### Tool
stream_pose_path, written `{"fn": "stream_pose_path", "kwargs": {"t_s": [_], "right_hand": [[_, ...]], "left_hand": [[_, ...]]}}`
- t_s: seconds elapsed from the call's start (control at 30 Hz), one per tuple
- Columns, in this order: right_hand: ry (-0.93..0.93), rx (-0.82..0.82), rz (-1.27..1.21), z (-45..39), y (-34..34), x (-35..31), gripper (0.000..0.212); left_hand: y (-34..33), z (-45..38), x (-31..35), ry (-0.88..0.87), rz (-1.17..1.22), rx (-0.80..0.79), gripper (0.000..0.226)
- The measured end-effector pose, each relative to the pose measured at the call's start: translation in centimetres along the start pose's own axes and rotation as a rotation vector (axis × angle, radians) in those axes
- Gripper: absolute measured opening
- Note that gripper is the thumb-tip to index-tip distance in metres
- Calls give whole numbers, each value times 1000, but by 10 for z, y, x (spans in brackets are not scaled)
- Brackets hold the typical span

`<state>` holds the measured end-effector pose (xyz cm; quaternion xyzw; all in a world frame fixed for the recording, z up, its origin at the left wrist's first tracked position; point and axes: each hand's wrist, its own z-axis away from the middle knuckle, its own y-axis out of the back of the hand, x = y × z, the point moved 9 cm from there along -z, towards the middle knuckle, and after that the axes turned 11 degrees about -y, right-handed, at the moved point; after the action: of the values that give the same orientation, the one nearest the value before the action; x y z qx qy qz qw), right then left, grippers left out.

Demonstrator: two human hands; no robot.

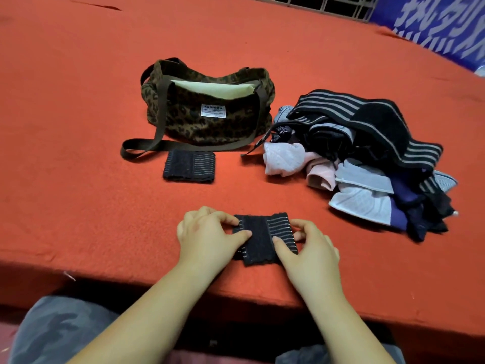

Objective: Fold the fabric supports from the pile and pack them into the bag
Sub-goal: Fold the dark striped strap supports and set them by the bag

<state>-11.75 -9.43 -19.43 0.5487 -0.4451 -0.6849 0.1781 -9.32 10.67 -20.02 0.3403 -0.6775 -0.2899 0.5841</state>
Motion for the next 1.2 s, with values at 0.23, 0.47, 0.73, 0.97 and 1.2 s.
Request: {"fn": "stream_pose_path", "kwargs": {"t_s": [0.23,0.47,0.73,0.97,1.2], "right_hand": [[-55,-78,-39,-3,-5,0,31],[-47,-165,-148,4,-11,-7,17],[27,-339,-698,15,-8,-37,19],[-34,-399,-966,11,-9,-52,9],[-161,-366,-1049,4,-30,-56,9]], "left_hand": [[2,-7,5,55,111,-50,15],[-2,-12,-1,67,-2,-127,14],[-6,-9,-6,22,227,-109,22],[-20,2,2,315,1082,-239,35],[1,-1,-1,154,1046,-121,15]]}}
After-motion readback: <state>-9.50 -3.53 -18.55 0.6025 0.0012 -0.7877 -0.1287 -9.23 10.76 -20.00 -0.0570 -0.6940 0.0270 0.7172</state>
